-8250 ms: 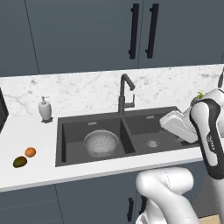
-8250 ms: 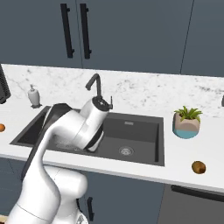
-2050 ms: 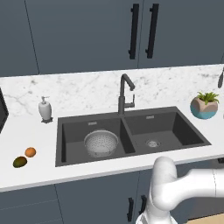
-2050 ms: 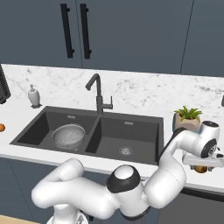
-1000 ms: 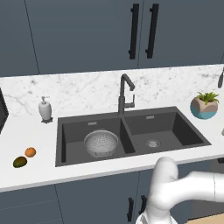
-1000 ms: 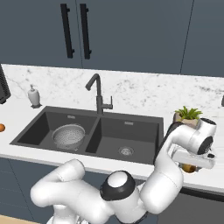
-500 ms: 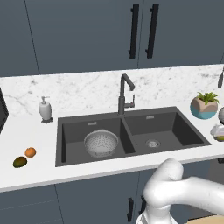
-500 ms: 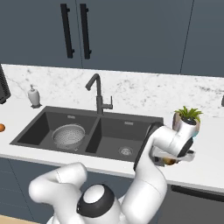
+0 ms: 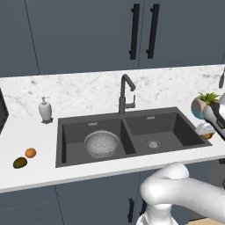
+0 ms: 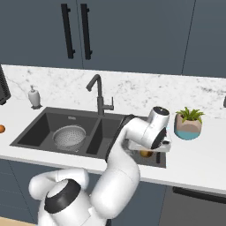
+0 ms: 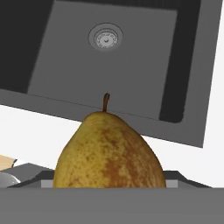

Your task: Put the colander in the sink, put the tangerine, pear, mango in the colander, and turn on the sink faucet and pour water over the colander.

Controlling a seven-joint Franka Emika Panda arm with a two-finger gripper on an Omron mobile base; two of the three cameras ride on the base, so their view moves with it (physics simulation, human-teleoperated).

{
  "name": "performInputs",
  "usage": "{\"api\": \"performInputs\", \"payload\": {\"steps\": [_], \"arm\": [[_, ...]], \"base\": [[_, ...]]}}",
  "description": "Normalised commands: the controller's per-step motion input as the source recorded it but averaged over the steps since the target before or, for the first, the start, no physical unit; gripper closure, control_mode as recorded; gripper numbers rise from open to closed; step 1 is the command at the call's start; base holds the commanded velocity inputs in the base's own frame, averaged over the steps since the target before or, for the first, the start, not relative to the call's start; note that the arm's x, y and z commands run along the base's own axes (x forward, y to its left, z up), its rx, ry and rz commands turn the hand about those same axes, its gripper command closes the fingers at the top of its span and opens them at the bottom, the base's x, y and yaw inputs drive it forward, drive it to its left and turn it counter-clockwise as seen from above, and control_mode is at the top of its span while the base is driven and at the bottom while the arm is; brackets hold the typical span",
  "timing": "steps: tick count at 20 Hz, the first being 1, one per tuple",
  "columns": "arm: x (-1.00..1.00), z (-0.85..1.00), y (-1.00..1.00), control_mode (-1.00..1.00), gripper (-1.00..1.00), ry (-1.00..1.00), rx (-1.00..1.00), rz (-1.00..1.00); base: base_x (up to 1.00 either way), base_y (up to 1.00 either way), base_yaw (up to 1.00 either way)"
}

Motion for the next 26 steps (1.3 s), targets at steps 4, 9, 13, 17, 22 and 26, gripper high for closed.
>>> {"api": "performInputs", "payload": {"steps": [4, 9, 13, 17, 22, 26], "arm": [[0.0, 0.35, 0.98, -1.0, 1.0, -0.02, -0.03, 0.02], [0.0, 0.21, 1.0, -1.0, 1.0, -0.03, -0.03, 0.0], [0.0, 0.09, 1.0, -1.0, 1.0, 0.0, -0.06, -0.01], [0.06, 0.03, 1.0, -1.0, 1.0, 0.0, -0.04, -0.03], [0.25, 0.07, 1.0, -1.0, 1.0, 0.03, 0.0, -0.03], [0.31, 0.04, 1.0, -1.0, 1.0, 0.02, 0.0, -0.02]], "base": [[0.0, 0.0, 0.0], [0.0, 0.0, 0.0], [0.0, 0.0, 0.0], [0.0, 0.0, 0.0], [0.0, 0.0, 0.0], [0.0, 0.0, 0.0]]}}
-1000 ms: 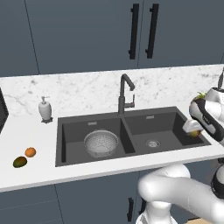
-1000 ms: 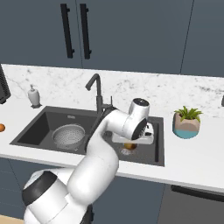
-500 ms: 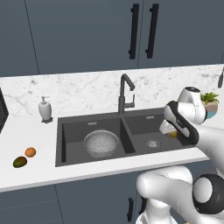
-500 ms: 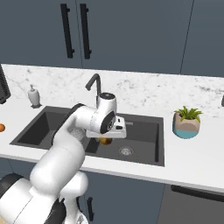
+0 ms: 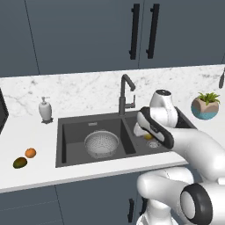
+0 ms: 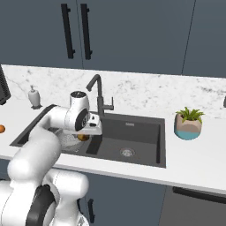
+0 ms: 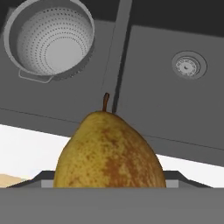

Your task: Put the colander in the sink, put the tangerine, pear, mango in the colander, and turn on the sink faucet and pour water over the colander.

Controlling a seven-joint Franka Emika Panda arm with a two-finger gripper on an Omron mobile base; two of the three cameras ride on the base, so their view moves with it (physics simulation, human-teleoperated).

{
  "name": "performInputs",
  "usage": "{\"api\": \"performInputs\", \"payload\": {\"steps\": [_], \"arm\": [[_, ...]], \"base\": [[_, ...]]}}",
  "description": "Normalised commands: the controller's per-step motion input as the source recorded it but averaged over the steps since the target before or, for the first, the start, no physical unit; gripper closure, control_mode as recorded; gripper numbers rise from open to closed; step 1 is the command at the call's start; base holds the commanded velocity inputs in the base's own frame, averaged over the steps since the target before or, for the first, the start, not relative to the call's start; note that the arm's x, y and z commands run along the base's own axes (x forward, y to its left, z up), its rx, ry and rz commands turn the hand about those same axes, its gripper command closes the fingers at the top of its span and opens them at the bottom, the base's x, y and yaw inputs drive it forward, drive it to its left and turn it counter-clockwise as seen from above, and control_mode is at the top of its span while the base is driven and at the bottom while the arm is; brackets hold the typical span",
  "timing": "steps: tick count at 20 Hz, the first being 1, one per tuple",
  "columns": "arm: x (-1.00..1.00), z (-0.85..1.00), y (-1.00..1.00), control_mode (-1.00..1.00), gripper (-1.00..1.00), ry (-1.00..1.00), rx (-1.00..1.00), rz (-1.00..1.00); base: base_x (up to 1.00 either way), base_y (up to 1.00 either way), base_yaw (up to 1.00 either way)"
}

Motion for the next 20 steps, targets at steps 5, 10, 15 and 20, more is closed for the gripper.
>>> {"api": "performInputs", "payload": {"steps": [5, 10, 15, 20], "arm": [[0.37, 0.0, 1.0, -1.0, 1.0, 0.03, 0.0, -0.05], [0.64, -0.21, 0.99, -1.0, 1.0, 0.05, -0.01, -0.07], [0.85, -0.3, 0.82, -1.0, 1.0, 0.07, 0.0, -0.13], [0.81, -0.37, 0.62, -1.0, 1.0, 0.08, 0.0, -0.1]], "base": [[0.0, 0.0, 0.0], [0.0, 0.0, 0.0], [0.0, 0.0, 0.0], [0.0, 0.0, 0.0]]}}
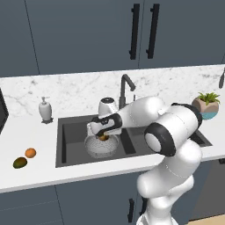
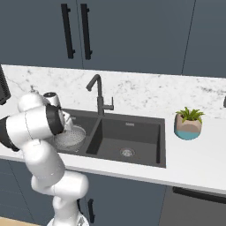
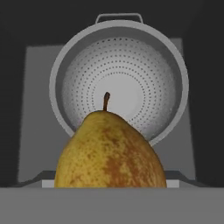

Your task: Put the colander in the sink, put the tangerine, pear, mango in the colander, and turn on the sink faucet and pour water over the colander.

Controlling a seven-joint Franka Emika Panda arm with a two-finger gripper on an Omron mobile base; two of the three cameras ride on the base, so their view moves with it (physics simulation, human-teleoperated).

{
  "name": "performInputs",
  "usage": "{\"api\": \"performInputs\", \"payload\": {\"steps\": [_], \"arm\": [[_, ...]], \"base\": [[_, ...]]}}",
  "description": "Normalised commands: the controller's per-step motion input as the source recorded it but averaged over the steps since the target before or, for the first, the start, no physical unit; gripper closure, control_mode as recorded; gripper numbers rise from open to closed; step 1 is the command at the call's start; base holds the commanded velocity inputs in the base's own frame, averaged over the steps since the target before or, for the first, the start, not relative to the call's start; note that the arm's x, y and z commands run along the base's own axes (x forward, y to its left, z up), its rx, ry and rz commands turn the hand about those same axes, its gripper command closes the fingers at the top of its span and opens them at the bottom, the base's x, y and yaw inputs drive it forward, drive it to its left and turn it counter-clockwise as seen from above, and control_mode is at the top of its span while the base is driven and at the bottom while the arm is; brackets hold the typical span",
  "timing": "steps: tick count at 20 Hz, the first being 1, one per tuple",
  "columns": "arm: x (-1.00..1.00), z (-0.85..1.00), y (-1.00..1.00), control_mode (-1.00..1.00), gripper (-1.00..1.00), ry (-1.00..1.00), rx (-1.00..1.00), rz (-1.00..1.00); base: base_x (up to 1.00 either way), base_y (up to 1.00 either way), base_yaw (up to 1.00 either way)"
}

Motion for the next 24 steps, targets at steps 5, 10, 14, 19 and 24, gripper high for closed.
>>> {"api": "performInputs", "payload": {"steps": [5, 10, 14, 19, 24], "arm": [[0.6, -0.35, 0.37, -1.0, 1.0, 0.06, 0.0, -0.07], [0.4, -0.37, 0.12, -1.0, 1.0, 0.08, -0.02, -0.01], [0.2, -0.37, 0.0, -1.0, 1.0, 0.06, -0.03, 0.0], [0.16, -0.35, 0.0, -1.0, 1.0, 0.06, -0.02, 0.0], [0.14, -0.31, 0.0, -1.0, 1.0, 0.07, -0.01, 0.0]], "base": [[0.0, 0.0, 0.0], [0.0, 0.0, 0.0], [0.0, 0.0, 0.0], [0.0, 0.0, 0.0], [0.0, 0.0, 0.0]]}}
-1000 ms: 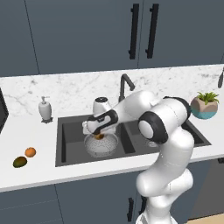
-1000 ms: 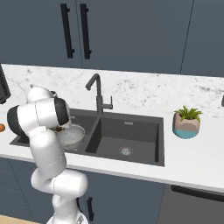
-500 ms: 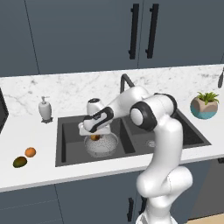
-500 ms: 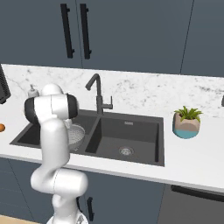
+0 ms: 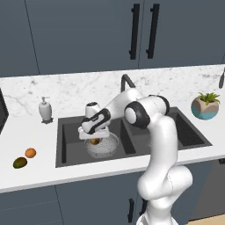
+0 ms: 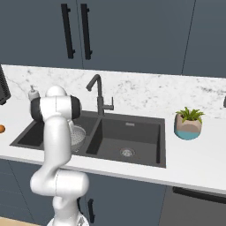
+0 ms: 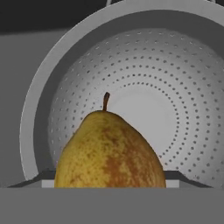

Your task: Put the colander in the sink, put the tangerine, pear, mango in the colander, and turn on the sink faucet and pour water over the colander.

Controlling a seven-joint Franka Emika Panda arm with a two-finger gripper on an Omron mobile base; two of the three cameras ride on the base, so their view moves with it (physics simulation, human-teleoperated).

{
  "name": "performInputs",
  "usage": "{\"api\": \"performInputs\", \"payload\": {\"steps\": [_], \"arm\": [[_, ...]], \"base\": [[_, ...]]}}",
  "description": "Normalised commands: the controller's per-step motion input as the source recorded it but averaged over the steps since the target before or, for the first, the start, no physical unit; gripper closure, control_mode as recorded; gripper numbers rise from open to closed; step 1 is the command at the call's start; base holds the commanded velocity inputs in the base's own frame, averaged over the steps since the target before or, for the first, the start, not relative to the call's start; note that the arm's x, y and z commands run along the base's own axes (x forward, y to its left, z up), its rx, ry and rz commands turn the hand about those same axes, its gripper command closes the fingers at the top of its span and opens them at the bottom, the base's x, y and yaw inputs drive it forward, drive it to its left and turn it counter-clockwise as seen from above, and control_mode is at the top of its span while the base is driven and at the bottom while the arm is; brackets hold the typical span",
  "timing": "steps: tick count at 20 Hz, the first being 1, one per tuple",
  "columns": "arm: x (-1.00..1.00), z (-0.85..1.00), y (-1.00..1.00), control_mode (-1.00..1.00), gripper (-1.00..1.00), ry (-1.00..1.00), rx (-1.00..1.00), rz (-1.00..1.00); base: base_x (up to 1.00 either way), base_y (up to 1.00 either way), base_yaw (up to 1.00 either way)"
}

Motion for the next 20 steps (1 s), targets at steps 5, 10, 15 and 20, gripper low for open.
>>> {"api": "performInputs", "payload": {"steps": [5, 10, 15, 20], "arm": [[0.1, -0.29, -0.08, -1.0, 1.0, 0.04, 0.0, 0.0], [0.08, -0.29, -0.01, -1.0, 1.0, 0.0, 0.0, 0.0], [0.12, -0.28, -0.01, -1.0, 1.0, 0.02, 0.0, 0.0], [0.11, -0.29, 0.0, -1.0, 1.0, 0.04, 0.0, 0.0]], "base": [[0.0, 0.0, 0.0], [0.0, 0.0, 0.0], [0.0, 0.0, 0.0], [0.0, 0.0, 0.0]]}}
